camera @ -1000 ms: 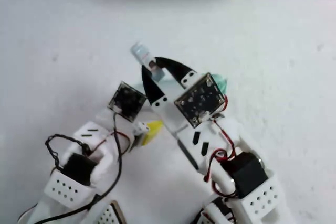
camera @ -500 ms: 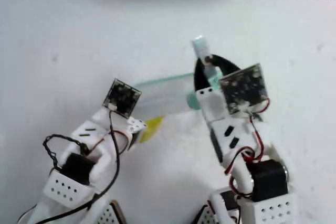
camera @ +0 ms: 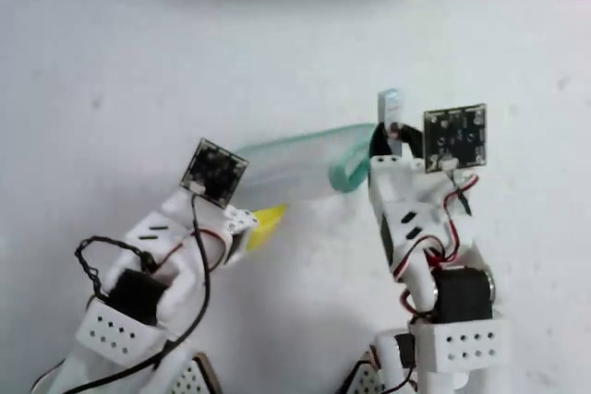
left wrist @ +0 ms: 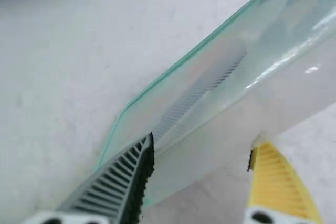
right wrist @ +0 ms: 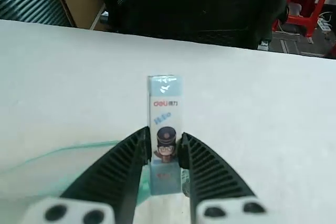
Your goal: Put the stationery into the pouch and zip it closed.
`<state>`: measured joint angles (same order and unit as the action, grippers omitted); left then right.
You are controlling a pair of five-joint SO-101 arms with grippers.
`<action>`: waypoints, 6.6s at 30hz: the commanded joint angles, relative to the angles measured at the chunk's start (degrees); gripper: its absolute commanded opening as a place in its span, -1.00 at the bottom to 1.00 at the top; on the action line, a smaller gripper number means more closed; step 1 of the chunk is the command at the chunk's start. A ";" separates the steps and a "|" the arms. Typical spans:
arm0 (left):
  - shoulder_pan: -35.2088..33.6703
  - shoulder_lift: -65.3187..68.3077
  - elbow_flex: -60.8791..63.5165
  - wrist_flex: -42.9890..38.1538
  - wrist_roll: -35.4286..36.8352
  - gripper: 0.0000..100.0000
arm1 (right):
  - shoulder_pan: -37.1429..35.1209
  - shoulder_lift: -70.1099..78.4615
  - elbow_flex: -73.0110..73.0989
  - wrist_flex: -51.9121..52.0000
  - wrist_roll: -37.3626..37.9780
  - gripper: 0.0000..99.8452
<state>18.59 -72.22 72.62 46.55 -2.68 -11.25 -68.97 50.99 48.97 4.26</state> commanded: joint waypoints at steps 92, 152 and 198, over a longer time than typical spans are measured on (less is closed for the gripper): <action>-3.74 -5.58 -4.57 2.20 9.05 -0.63 | -34.68 27.47 -28.75 1.45 6.95 -0.97; -12.44 -1.71 0.70 -9.32 11.52 -0.63 | -1.10 69.05 -35.96 7.87 28.04 -0.62; -12.09 -1.71 0.79 -9.32 11.52 -0.63 | -6.20 86.11 -35.87 0.04 48.70 -0.96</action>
<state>6.46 -73.63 73.67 39.34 8.13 -18.37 17.36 16.62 48.97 52.88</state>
